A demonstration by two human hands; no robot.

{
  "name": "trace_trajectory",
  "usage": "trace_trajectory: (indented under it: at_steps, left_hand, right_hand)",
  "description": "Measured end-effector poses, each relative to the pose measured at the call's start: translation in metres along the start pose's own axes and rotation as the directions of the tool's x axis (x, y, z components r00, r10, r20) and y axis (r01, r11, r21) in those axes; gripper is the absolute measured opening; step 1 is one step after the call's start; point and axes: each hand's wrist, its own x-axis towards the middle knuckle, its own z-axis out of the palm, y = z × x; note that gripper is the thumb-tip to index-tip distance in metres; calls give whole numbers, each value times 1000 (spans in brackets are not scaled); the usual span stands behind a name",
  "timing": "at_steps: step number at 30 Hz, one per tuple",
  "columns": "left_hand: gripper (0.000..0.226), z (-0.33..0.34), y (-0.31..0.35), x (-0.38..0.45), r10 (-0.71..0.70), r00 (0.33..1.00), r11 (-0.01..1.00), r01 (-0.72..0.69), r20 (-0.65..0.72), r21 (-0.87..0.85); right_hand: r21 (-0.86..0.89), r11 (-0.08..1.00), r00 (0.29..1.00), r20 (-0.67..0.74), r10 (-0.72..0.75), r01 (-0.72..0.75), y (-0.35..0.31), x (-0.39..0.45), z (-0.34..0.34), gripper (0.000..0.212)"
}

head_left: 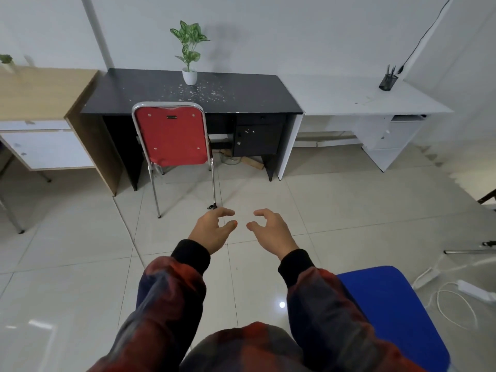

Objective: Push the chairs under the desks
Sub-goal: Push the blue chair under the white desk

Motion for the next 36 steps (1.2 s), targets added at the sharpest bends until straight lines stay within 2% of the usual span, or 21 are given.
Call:
trace_trajectory:
  at_steps: [5,11,14,21,25,31,36]
  left_hand:
    - [28,38,14,-42,-41,998,998,39,-41,-52]
    - [25,105,24,-118,-75,997,996,74,-26,-40]
    - [25,135,25,-157,-106,993,994,103,-55,-45]
    - [24,158,19,-217,-142,987,990,140,-81,-36]
    - [24,160,26,-228,-118,987,993,115,-112,-33]
    - [23,169,31,-240,-98,992,995,96,-84,-22]
    - [25,181,32,-266,-90,996,996,90,-10,-23]
  right_hand:
    - [-8,1000,998,55,-19,19,35,-43,-25,41]
    - [29,999,999,24,21,-22,104,-104,-72,38]
    - [35,999,998,66,11,-13,132,-132,-86,38]
    - [51,999,991,133,-24,18,156,-175,-93,38]
    - [80,996,990,137,-46,35,157,-189,-98,38]
    - [88,996,993,118,-10,-1,170,-215,-109,37]
    - [129,990,996,78,46,-56,181,-240,-109,35]
